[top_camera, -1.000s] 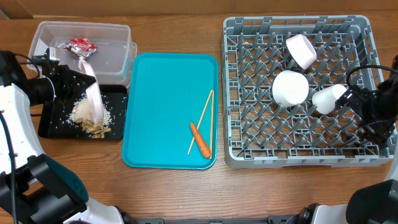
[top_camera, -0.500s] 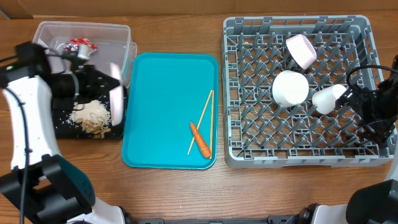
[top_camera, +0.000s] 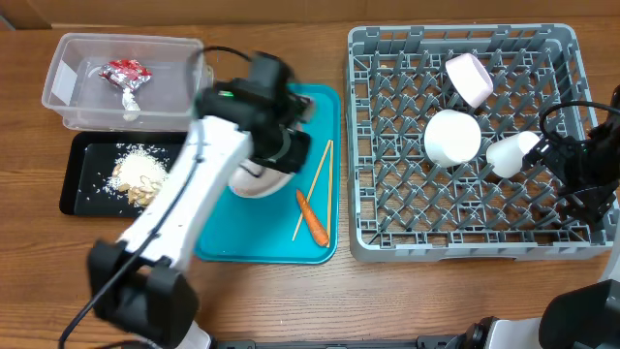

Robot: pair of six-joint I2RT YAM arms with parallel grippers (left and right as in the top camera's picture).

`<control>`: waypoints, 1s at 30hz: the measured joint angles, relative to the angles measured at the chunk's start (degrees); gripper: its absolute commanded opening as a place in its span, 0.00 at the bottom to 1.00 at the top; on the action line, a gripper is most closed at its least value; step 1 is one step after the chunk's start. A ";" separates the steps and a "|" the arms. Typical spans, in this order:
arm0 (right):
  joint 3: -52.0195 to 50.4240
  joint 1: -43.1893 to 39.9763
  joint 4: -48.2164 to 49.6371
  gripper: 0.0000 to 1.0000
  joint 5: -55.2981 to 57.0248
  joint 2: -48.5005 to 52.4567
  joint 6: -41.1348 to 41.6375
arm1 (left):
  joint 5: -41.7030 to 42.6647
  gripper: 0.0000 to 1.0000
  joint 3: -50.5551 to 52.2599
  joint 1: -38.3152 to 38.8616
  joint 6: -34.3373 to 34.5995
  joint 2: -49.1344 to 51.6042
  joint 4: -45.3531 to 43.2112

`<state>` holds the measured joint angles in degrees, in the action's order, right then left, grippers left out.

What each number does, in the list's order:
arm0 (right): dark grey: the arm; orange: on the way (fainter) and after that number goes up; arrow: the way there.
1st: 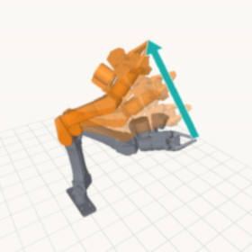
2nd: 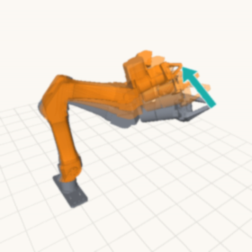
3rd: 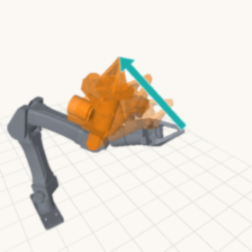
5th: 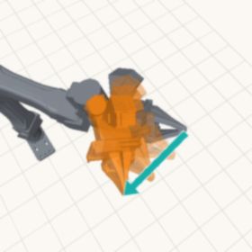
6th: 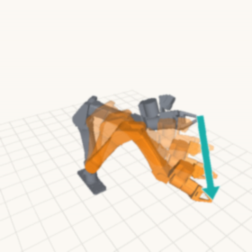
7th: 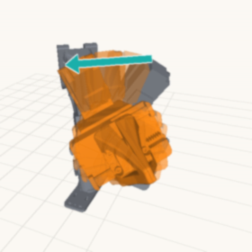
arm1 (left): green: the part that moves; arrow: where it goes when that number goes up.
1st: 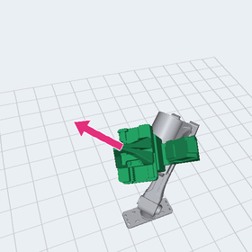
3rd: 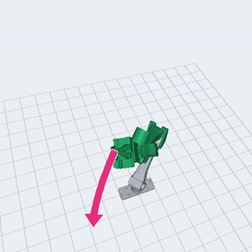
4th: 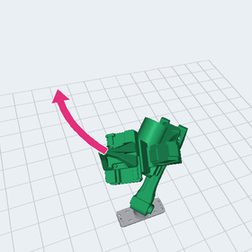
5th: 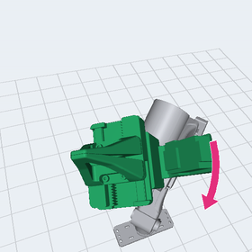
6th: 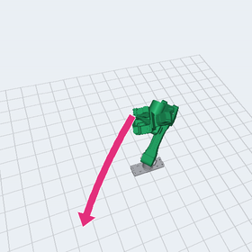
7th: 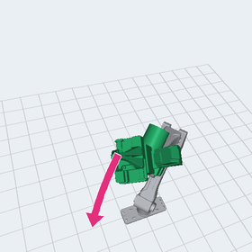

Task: Sort waste into correct bins and load items into the dishwasher
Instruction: 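Carry the emptied plate back and set it on the teal tray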

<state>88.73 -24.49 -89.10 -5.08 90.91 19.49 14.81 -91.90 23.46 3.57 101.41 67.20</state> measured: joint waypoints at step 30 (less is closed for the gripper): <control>13.33 22.56 4.02 1.00 -2.71 -2.89 -4.57 | -15.15 0.74 -13.07 -20.13 17.38 -7.32 15.96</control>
<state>102.06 -1.93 -85.08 -7.79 88.03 14.92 -0.34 -104.97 3.33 20.95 94.08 83.15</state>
